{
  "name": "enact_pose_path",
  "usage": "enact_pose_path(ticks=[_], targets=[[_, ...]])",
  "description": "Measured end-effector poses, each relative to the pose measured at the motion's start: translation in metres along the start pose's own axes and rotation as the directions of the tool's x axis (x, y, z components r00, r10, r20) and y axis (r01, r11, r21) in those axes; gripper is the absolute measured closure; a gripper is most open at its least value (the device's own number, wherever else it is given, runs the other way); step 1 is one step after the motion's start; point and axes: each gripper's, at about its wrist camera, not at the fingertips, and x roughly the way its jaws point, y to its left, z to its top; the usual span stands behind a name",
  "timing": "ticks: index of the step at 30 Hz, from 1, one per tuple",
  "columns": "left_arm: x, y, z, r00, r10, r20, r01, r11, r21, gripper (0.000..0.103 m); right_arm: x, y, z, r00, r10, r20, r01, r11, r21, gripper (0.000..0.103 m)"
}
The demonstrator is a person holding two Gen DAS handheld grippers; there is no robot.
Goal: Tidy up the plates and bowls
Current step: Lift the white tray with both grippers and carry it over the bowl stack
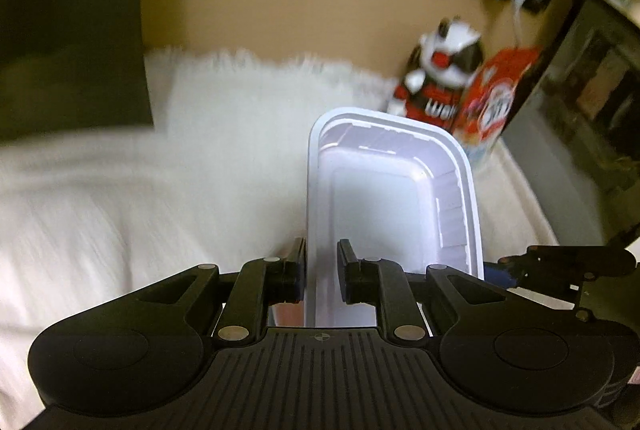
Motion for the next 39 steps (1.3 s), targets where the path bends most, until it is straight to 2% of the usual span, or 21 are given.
enact_pose_path(ticks=[4,5,10,15,18,25,39], targets=[[0.026,0.002,-0.017,0.996,0.026,-0.085,-0.032,0.997,-0.069,0.085,0.019,-0.011,-0.014,0.996,0.052,-0.075,-0.054,0.998,-0.024,0.075],[0.027,0.002,-0.02,0.997,0.029,-0.078,-0.035,0.996,-0.081,0.082,0.02,-0.013,-0.014,0.995,0.069,-0.073,-0.072,0.997,-0.034,0.075],[0.022,0.003,-0.026,0.996,0.042,-0.082,-0.051,0.992,-0.118,0.082,0.02,-0.023,-0.01,0.988,0.125,-0.095,-0.13,0.99,-0.046,0.073],[0.023,0.001,-0.023,0.994,0.028,-0.109,-0.037,0.996,-0.077,0.082,0.02,-0.039,0.0,0.989,0.135,-0.053,-0.132,0.99,0.051,0.072],[0.027,0.001,-0.017,0.993,0.026,-0.114,-0.033,0.997,-0.067,0.082,0.026,-0.045,0.008,0.987,0.151,-0.05,-0.145,0.983,0.111,0.066],[0.038,0.012,-0.008,0.993,-0.01,-0.12,-0.003,0.994,-0.108,0.084,0.048,-0.053,0.017,0.99,0.14,-0.035,-0.13,0.971,0.2,0.066],[0.023,0.009,0.009,1.0,-0.008,-0.001,0.008,0.998,-0.058,0.085,0.022,-0.044,0.034,0.991,0.106,0.08,-0.116,0.986,0.121,0.066]])
